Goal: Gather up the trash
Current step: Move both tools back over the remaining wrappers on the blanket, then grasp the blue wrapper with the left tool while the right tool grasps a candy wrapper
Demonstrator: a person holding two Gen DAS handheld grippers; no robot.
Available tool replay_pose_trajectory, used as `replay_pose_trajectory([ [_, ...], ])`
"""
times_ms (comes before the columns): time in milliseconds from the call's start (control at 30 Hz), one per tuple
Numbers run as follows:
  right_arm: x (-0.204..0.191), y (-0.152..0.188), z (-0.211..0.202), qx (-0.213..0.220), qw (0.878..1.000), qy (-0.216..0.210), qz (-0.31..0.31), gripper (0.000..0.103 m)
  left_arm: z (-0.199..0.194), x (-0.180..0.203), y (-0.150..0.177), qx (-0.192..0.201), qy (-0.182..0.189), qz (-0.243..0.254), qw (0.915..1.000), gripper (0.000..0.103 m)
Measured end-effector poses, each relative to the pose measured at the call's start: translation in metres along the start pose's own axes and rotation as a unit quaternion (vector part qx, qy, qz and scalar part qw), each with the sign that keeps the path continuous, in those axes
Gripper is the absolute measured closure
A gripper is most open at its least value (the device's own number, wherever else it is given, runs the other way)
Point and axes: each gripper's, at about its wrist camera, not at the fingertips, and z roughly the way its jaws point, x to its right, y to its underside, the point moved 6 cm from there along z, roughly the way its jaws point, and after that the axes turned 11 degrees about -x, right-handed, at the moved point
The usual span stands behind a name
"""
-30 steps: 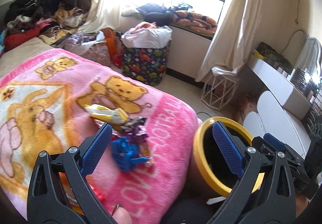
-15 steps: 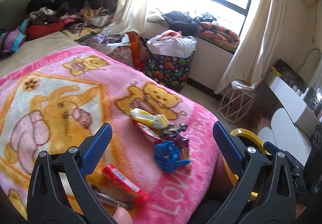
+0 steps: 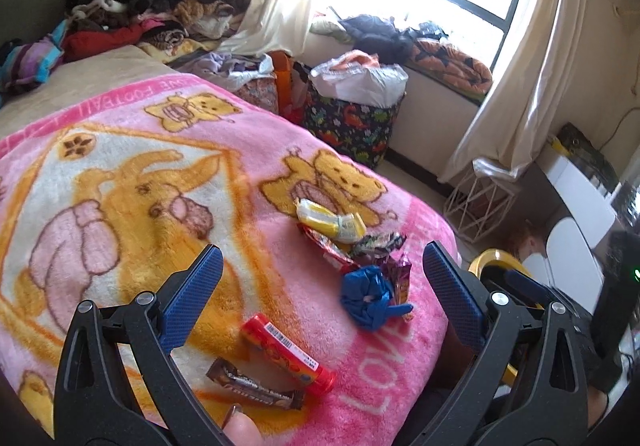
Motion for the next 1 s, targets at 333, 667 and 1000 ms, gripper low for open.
replay_pose_trajectory([
  [333, 0.009, -0.012, 0.050, -0.057, 0.997, -0.049, 0.006, 0.048, 0.052, 0.022, 0.028, -0.107, 0.030, 0.056, 0.9922, 0.039],
  [667, 0.004, -0.022, 0.086, -0.099, 0.991, -0.089, 0.006, 0.063, 0.091, 0.039, 0.042, -0.167, 0.039, 0.106, 0.9795, 0.056],
  [1000, 0.010, -0.023, 0.108, -0.115, 0.988, -0.099, 0.010, 0.084, 0.117, 0.048, 0.049, -0.197, 0.048, 0.120, 0.9718, 0.056],
])
